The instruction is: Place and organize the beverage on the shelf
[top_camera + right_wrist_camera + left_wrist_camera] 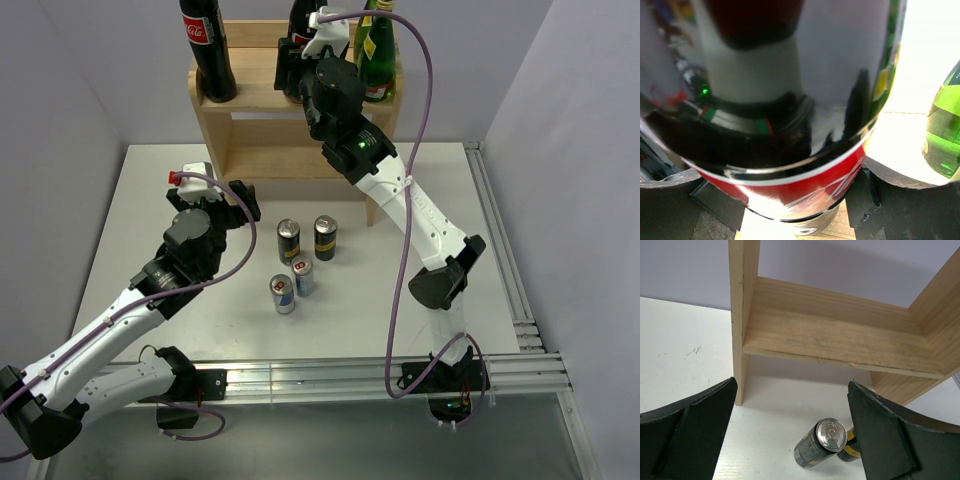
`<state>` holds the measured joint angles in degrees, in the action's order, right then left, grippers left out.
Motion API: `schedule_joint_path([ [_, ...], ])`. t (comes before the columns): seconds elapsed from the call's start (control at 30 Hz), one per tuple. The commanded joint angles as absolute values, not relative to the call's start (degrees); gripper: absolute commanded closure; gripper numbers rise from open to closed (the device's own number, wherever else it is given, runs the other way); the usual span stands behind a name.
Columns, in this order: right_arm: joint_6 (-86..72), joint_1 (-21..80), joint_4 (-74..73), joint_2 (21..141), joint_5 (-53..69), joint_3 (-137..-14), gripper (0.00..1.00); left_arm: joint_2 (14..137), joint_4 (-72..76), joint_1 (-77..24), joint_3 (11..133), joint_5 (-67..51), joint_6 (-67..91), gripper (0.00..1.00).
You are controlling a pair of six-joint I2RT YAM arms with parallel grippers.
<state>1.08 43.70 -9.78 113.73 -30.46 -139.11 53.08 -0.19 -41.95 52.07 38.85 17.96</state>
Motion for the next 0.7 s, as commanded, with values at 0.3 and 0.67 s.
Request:
schedule_joint_path([
  [0.3,0.09,43.42,-1.93,111.01,-30.23,-139.48,0.22,52.56,2.37,-41.4,51.77,37.88,18.98,0.01],
  [0.67,0.26,43.33,-1.58,111.18,-30.67,-139.13,0.27,52.64,2.55,-41.13,51.59,37.62,19.16,0.01],
])
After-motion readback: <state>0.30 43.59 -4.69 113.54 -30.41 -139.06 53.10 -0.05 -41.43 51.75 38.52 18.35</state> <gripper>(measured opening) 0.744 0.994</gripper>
